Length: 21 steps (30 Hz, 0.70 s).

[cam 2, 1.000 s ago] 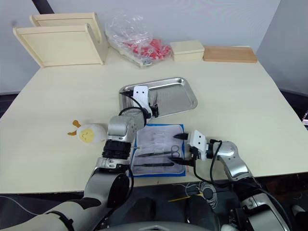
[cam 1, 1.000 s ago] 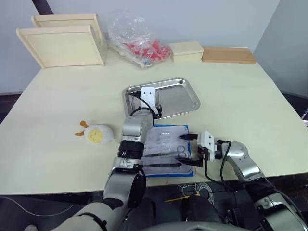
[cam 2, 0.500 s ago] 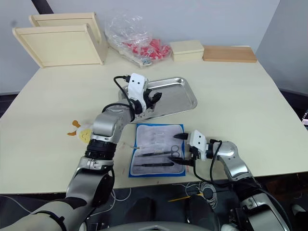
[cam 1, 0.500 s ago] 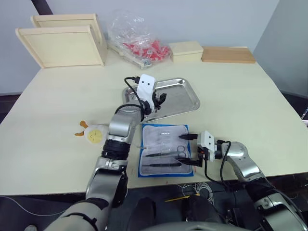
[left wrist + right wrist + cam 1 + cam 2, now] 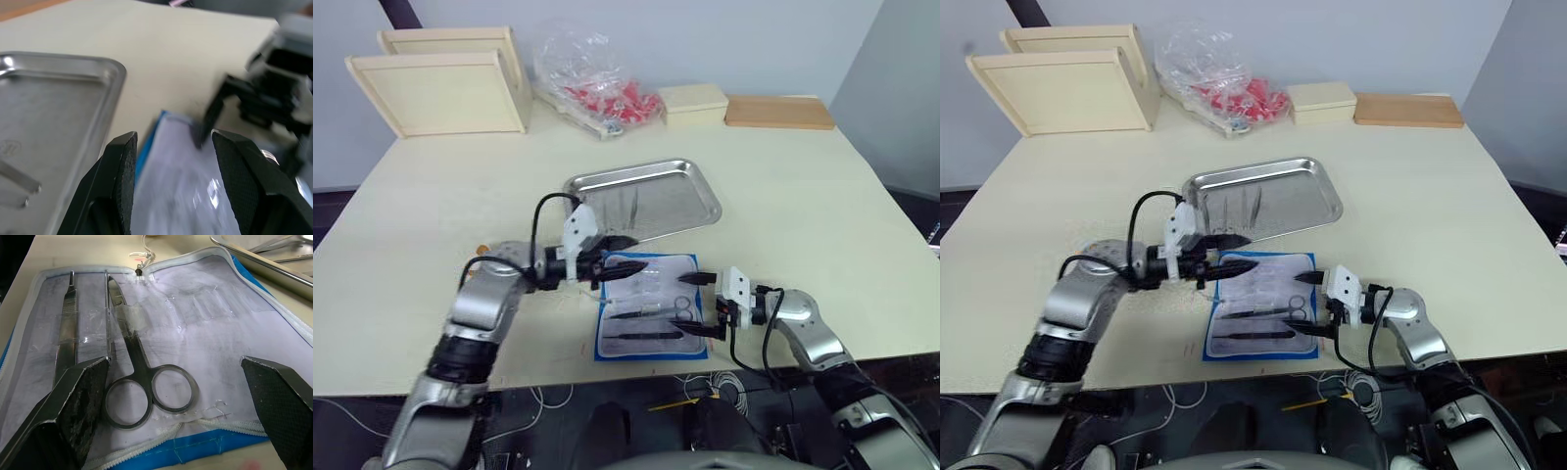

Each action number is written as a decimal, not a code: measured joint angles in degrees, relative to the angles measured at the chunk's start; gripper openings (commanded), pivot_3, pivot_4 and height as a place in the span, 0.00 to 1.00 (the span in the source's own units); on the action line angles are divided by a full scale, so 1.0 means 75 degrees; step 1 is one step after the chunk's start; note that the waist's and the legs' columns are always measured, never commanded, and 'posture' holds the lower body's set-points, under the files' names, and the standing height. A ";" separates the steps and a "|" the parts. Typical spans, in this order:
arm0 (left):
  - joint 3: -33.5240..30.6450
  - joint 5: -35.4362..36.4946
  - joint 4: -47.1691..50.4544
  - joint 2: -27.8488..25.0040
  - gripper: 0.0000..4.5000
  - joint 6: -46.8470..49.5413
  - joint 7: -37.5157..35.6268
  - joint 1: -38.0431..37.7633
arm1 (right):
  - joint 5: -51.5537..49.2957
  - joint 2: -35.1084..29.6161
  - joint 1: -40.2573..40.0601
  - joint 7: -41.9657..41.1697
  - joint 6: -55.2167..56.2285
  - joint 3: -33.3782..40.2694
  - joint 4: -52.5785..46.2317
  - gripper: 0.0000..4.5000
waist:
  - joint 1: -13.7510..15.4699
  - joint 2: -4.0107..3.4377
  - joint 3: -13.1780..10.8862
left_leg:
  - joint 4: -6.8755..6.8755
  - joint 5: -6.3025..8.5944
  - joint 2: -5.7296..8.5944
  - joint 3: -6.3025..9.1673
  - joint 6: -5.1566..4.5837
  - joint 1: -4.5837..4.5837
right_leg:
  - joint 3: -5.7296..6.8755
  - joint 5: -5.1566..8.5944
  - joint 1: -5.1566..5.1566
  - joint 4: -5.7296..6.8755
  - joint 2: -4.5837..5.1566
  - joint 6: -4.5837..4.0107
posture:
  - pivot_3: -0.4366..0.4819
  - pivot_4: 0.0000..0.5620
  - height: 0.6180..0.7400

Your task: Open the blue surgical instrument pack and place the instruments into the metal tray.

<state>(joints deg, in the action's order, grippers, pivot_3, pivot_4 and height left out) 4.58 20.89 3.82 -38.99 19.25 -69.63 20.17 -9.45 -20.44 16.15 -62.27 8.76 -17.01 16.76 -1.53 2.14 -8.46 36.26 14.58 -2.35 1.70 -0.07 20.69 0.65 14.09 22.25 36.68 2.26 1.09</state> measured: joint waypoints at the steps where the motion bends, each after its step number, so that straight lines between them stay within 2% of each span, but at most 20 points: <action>1: -0.0002 0.0017 -0.0004 -0.0039 0.63 -0.0056 -0.0096 -0.0028 | 0.0000 -0.0002 0.0000 0.0001 0.0000 0.0000 0.0000 1.00 | 0.0013 0.0000 0.0000 | -0.0001 0.0000 -0.0005 0.0002 0.0000 0.0002 | 0.0001 0.0001 0.0001 -0.0001 0.0004 -0.0001 | 0.48 0.27 1.00; 2: -0.0002 0.0077 -0.0010 -0.0119 0.68 -0.0183 -0.0324 -0.0079 | 0.0000 -0.0007 -0.0001 0.0001 0.0000 0.0002 0.0000 1.00 | 0.0018 0.0001 0.0000 | 0.0000 0.0000 -0.0009 0.0002 0.0000 0.0003 | 0.0001 0.0001 0.0001 -0.0003 0.0015 -0.0001 | 0.48 0.27 1.00; 3: 0.0005 0.0198 -0.0058 -0.0379 0.76 -0.0537 -0.0955 -0.0184 | 0.0000 -0.0004 -0.0002 0.0002 -0.0002 0.0000 -0.0009 1.00 | 0.0013 0.0000 0.0000 | -0.0001 0.0000 -0.0013 -0.0002 0.0000 0.0005 | 0.0000 0.0001 0.0007 -0.0003 0.0025 -0.0001 | 0.48 0.27 1.00; 5: -0.0033 0.0335 -0.0198 -0.0784 0.97 -0.0896 -0.1714 -0.0252 | 0.0000 -0.0013 -0.0016 0.0001 -0.0002 0.0001 -0.0033 1.00 | 0.0024 -0.0003 -0.0002 | -0.0005 0.0000 -0.0015 -0.0001 0.0000 0.0009 | 0.0002 0.0002 0.0015 -0.0003 0.0028 -0.0003 | 0.48 0.27 1.00; 9: -0.0192 0.0459 -0.0725 -0.1115 0.99 -0.1471 -0.2514 -0.0246 | -0.0010 -0.0062 -0.0065 -0.0001 -0.0002 0.0008 -0.0096 1.00 | 0.0071 -0.0003 -0.0002 | -0.0007 0.0001 -0.0022 -0.0006 -0.0001 0.0015 | 0.0001 0.0003 0.0024 -0.0002 0.0029 -0.0003 | 0.48 0.27 1.00; 12: -0.0211 0.0546 -0.1087 -0.1220 0.99 -0.1800 -0.2613 -0.0232 | -0.0022 -0.0104 -0.0120 0.0002 -0.0007 0.0011 -0.0182 1.00 | 0.0093 -0.0003 -0.0002 | -0.0008 0.0000 -0.0024 -0.0008 -0.0001 0.0028 | 0.0002 0.0003 0.0033 -0.0003 0.0030 -0.0003 | 0.48 0.27 1.00; 21: -0.0166 0.0837 -0.1121 -0.1146 0.99 -0.1968 -0.2634 -0.0114 | -0.0038 -0.0213 -0.0224 0.0040 -0.0254 0.0025 -0.0515 1.00 | 0.0112 -0.0023 -0.0017 | -0.0012 0.0001 -0.0001 -0.0033 -0.0002 0.0056 | 0.0011 0.0003 0.0053 -0.0006 -0.0005 -0.0001 | 0.48 0.27 1.00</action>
<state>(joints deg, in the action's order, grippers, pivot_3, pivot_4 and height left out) 3.34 27.18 -4.59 -47.59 4.48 -89.39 19.32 -9.74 -22.04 14.47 -61.98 6.85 -16.83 12.90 -0.69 1.97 -8.58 36.17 14.59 -2.36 1.46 -0.08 21.11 0.73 14.11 22.65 36.63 2.22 1.08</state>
